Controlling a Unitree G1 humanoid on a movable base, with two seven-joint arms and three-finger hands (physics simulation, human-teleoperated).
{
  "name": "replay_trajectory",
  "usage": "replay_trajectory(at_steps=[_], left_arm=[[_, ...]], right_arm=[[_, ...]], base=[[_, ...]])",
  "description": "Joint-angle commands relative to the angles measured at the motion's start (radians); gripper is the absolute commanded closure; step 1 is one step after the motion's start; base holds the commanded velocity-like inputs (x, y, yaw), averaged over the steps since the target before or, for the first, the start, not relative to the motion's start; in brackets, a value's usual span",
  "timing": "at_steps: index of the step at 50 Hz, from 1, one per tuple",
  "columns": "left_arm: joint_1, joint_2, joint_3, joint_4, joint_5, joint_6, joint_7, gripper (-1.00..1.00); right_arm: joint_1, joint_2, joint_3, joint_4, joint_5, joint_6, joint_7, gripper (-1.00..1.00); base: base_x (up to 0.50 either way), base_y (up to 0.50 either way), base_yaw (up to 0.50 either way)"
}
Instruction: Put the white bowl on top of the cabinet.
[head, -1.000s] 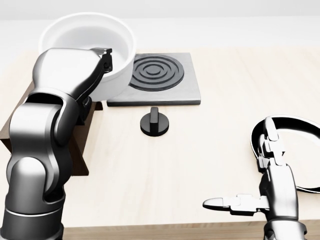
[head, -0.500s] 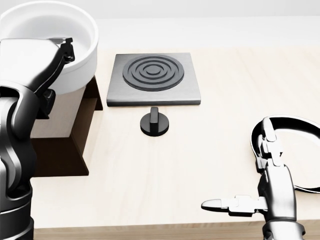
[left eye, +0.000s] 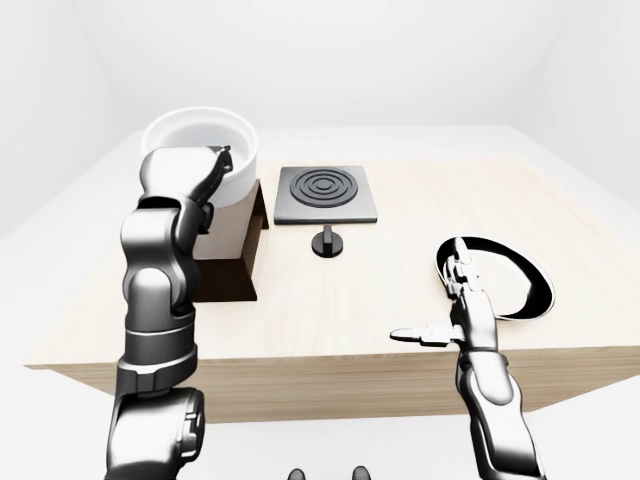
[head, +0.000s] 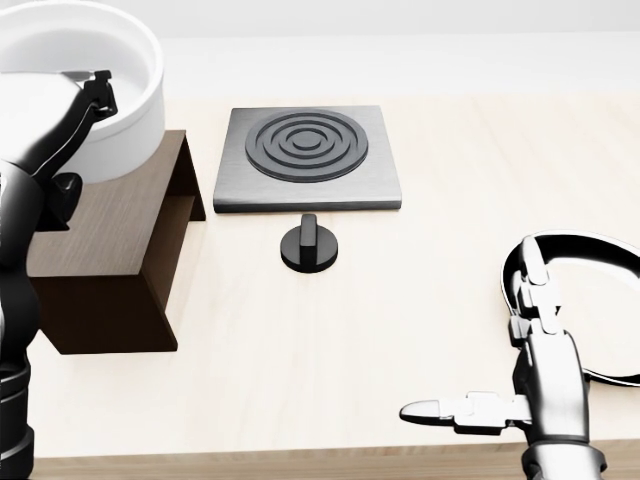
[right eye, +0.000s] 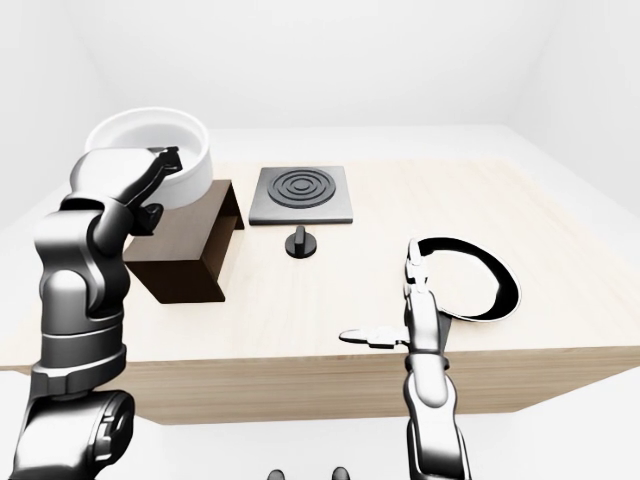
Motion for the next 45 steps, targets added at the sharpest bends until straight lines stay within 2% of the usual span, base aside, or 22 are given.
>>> replay_trajectory(at_steps=[1,18,25,33,45], left_arm=[[-0.022,0.041,0.013,0.087,-0.066,0.0,0.12,1.0],[-0.014,0.049,0.0,0.153,-0.12,0.0,0.191,1.0],[0.0,0.052,0.0,0.21,-0.166,0.0,0.259,1.0],[0.008,0.072,0.005,0.183,-0.149,0.0,0.239,1.0],[0.037,0.062,0.002,0.247,-0.183,0.0,0.32,1.0]], right_arm=[[-0.003,0.0,0.005,0.009,-0.005,-0.004,-0.004,-1.0],[0.001,0.0,0.008,0.01,-0.01,-0.009,-0.003,-1.0],[0.005,0.001,0.012,0.01,-0.015,-0.012,-0.004,-1.0],[0.004,0.002,0.014,0.014,-0.018,-0.015,-0.006,-1.0],[0.005,0.003,0.024,0.029,-0.028,-0.03,-0.011,-1.0]], base=[[0.0,0.0,0.0],[0.0,0.0,0.0],[0.0,0.0,0.0],[0.0,0.0,0.0],[0.0,0.0,0.0]])
